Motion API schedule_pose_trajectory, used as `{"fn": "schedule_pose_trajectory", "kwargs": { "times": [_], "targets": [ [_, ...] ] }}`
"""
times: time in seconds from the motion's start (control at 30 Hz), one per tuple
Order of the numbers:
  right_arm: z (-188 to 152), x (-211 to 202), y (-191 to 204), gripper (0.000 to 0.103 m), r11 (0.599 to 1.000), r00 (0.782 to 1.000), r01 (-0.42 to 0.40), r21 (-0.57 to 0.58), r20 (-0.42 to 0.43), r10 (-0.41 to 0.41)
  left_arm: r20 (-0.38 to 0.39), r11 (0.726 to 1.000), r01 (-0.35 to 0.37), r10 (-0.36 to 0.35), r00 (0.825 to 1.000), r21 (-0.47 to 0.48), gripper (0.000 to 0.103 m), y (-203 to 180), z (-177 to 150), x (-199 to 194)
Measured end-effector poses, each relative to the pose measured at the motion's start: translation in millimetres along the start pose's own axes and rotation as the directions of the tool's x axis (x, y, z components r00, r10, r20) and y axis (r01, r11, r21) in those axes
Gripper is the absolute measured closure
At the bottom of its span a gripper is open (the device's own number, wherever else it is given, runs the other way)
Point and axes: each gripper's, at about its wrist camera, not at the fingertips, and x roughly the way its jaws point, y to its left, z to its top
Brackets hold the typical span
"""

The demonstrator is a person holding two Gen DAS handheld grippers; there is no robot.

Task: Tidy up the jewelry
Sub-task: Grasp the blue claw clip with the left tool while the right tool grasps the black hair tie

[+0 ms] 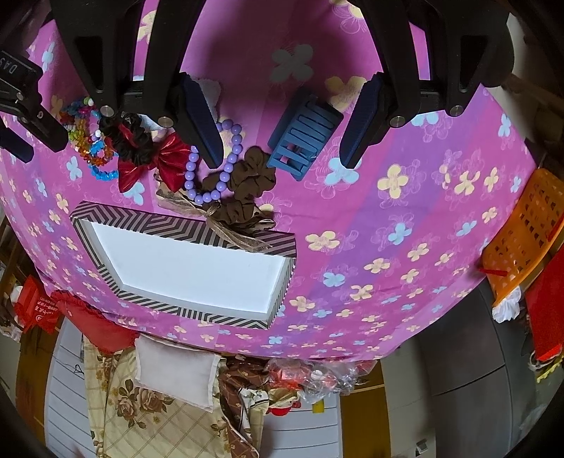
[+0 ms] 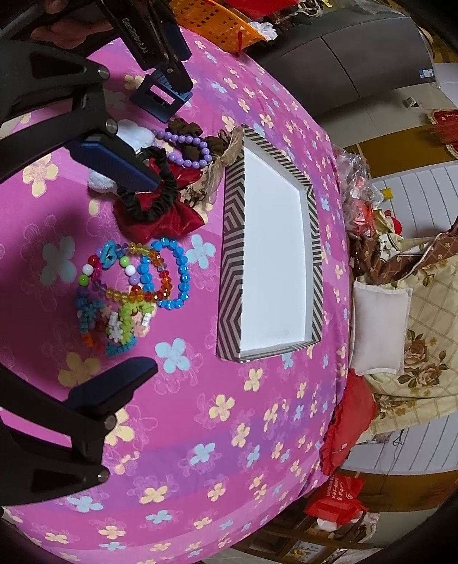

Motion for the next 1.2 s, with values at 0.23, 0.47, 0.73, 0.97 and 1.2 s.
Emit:
{"fn": "schedule_pose_trajectory", "kwargs": {
  "times": [0.23, 0.47, 0.73, 0.97, 1.2],
  "targets": [
    [-0.8, 1.9, 5.1, 0.006, 1.000, 1.000, -0.010, -0.013, -0.008, 0.010, -0.005, 1.000, -0.002, 0.002, 1.000, -0.005, 0.031, 3.5, -1.1, 2.5],
    [-4.1, 2.4, 14.1, 0.006, 0.998, 0.999, -0.042, -0.044, -0.020, 0.041, -0.019, 1.000, 0.007, -0.007, 1.000, -0.006, 0.031, 12.8, -1.3, 2.4],
    [-17.1, -1.5, 48.9, 0.009, 0.965, 0.981, -0.194, -0.179, -0.059, 0.186, -0.053, 0.987, 0.062, -0.071, 0.996, -0.148, 0.032, 70.7, 1.9, 0.4],
    [-31.5, 12.8, 79.6, 0.028, 0.895, 0.916, -0.392, -0.213, -0.177, 0.360, -0.113, 0.979, 0.080, -0.103, 0.988, -0.188, 0.032, 95.4, -10.9, 9.0],
    [-25.1, 12.6, 72.9, 0.028, 0.917, 0.937, -0.343, -0.204, -0.138, 0.320, -0.108, 0.981, 0.135, -0.150, 0.983, -0.141, 0.032, 83.2, -16.2, 7.1]
  ]
}}
